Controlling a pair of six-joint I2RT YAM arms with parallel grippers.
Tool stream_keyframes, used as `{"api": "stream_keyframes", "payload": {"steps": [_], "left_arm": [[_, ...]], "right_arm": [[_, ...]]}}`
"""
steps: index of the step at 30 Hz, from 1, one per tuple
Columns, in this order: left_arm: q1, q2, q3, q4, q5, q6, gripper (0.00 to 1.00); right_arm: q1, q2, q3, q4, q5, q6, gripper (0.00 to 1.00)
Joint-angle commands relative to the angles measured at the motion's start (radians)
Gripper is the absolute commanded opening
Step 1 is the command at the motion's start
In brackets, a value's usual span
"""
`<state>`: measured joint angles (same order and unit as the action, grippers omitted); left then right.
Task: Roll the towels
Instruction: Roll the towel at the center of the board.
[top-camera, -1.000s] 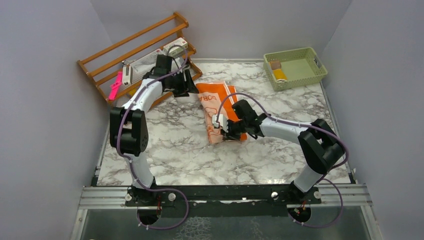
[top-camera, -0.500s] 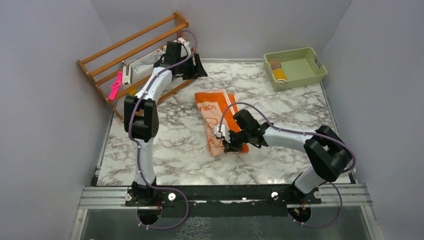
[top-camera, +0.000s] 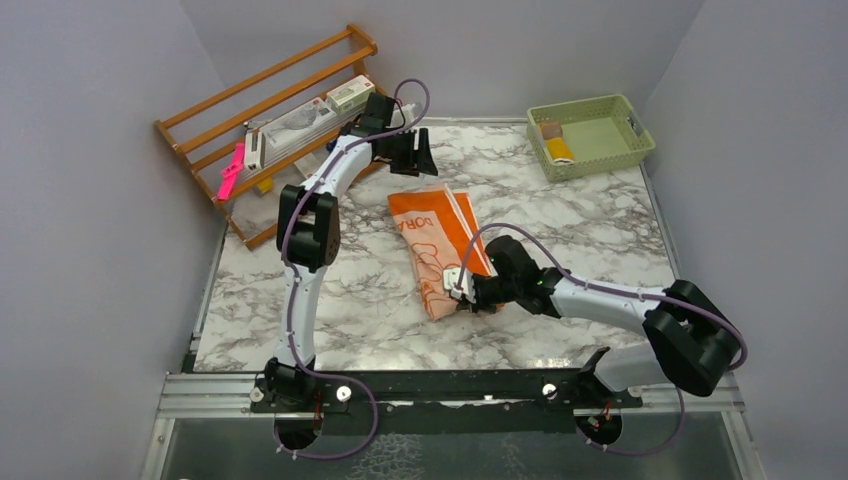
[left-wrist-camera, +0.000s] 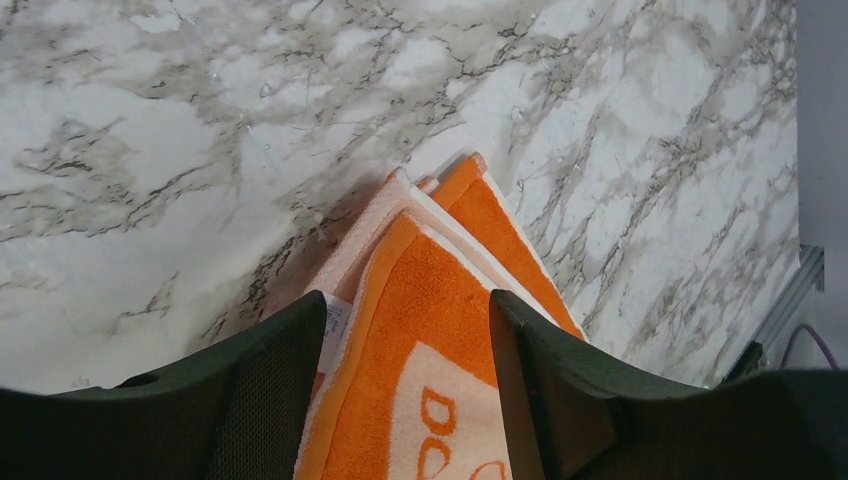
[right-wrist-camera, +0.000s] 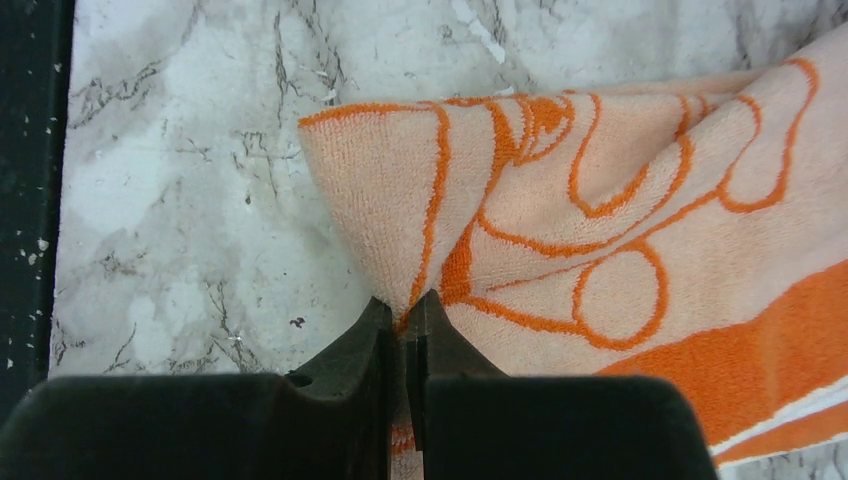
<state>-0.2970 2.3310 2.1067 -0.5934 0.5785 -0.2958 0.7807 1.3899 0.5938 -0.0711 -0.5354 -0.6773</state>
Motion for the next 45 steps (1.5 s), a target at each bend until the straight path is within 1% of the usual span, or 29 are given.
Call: {"api": "stream_keyframes", "payload": {"steps": [1, 3, 6, 12, 18, 22, 27, 29, 33, 45], "left_arm": [[0.008, 0.079, 0.1, -0.052, 0.179, 0.102, 0.63], [0.002, 0.104, 0.131, -0.073, 0.186, 0.137, 0.63], [-0.004, 0.129, 0.135, -0.077, 0.181, 0.161, 0.62], [-0.037, 0.195, 0.147, -0.077, 0.159, 0.181, 0.55], [-0.086, 0.208, 0.128, -0.077, 0.134, 0.227, 0.52], [-0.087, 0.214, 0.134, -0.078, 0.119, 0.225, 0.47], [-0.087, 0.206, 0.134, -0.077, 0.11, 0.225, 0.33], [-0.088, 0.203, 0.136, -0.077, 0.114, 0.224, 0.26], [-0.089, 0.192, 0.145, -0.077, 0.129, 0.224, 0.0], [-0.118, 0.165, 0.258, -0.074, 0.178, 0.189, 0.0]], "right_arm": [[0.007, -0.055, -0.018, 0.077, -0.068, 0.0, 0.01], [0.008, -0.05, -0.012, 0.057, -0.063, -0.002, 0.01], [0.008, -0.04, -0.008, 0.013, -0.05, -0.023, 0.01], [0.008, -0.047, -0.018, -0.007, -0.036, -0.037, 0.01], [0.007, -0.047, -0.014, -0.02, -0.027, -0.031, 0.01], [0.007, -0.052, -0.02, -0.016, -0.029, -0.015, 0.01], [0.007, -0.05, -0.022, -0.017, -0.022, -0.019, 0.01], [0.007, -0.048, -0.02, -0.017, -0.022, -0.019, 0.01], [0.008, -0.045, -0.021, -0.015, -0.022, -0.018, 0.01], [0.008, -0.024, -0.013, -0.009, -0.032, -0.013, 0.01]]}}
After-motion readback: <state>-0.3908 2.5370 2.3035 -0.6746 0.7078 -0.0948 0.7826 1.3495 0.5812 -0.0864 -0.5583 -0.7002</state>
